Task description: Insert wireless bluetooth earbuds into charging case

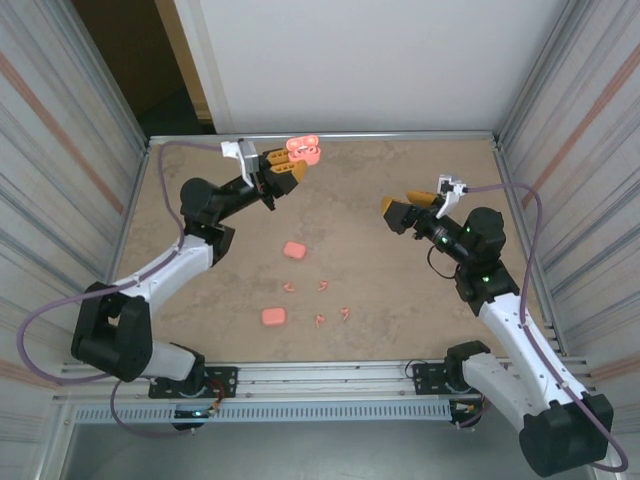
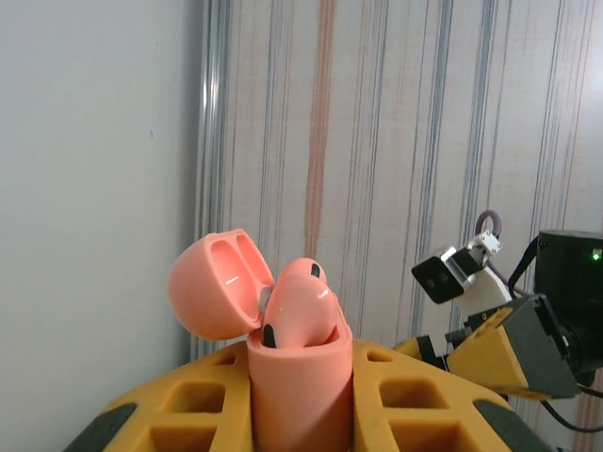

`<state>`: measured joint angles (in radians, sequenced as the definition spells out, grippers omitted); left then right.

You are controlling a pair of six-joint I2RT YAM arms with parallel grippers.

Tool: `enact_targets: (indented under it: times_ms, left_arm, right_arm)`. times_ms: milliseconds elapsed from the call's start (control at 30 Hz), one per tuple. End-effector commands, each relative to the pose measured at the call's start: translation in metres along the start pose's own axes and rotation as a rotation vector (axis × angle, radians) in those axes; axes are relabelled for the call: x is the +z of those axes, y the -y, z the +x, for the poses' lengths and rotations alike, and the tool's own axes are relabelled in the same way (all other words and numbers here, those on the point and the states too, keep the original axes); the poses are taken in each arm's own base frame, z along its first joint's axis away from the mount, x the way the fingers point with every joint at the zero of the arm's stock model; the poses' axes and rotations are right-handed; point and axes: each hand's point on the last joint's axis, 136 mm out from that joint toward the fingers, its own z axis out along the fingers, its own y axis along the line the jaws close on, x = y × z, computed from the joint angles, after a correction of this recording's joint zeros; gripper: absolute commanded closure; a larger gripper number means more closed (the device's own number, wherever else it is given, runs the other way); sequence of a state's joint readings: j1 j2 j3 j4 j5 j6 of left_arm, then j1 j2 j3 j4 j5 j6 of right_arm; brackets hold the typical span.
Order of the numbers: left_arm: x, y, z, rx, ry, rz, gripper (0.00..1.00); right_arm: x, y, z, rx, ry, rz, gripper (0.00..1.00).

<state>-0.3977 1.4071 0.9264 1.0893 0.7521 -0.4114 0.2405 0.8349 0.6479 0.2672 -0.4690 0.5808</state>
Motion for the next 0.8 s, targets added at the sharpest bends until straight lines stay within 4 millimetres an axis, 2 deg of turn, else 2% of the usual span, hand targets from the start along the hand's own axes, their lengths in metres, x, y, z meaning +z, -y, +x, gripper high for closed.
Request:
enact_targets:
  times_ms: [0, 133, 300, 433, 767]
  left_arm:
    - [0.008, 0.004, -0.02, 0.0, 0.04, 0.055, 1.0]
    - [0.009, 0.003, -0.009, -0.037, 0.056, 0.087, 1.0]
    - [0.002, 0.003, 0.013, -0.064, 0.068, 0.109, 1.0]
    - [0.004, -0.003, 0.024, -0.086, 0.055, 0.113, 1.0]
    - [0.006, -0.01, 0.041, -0.082, 0.028, 0.106, 1.0]
  right_arm:
    - [-0.006, -0.004, -0.008, 0.015, 0.025, -0.018, 0.01]
    - [-0.008, -0.002, -0.007, 0.018, 0.019, -0.007, 0.01]
    - [-0.011, 0.006, 0.005, 0.034, -0.001, 0.018, 0.01]
    - [-0.014, 0.008, 0.009, 0.043, -0.008, 0.026, 0.01]
    - [-0.013, -0.002, -0.005, 0.055, 0.012, -0.021, 0.01]
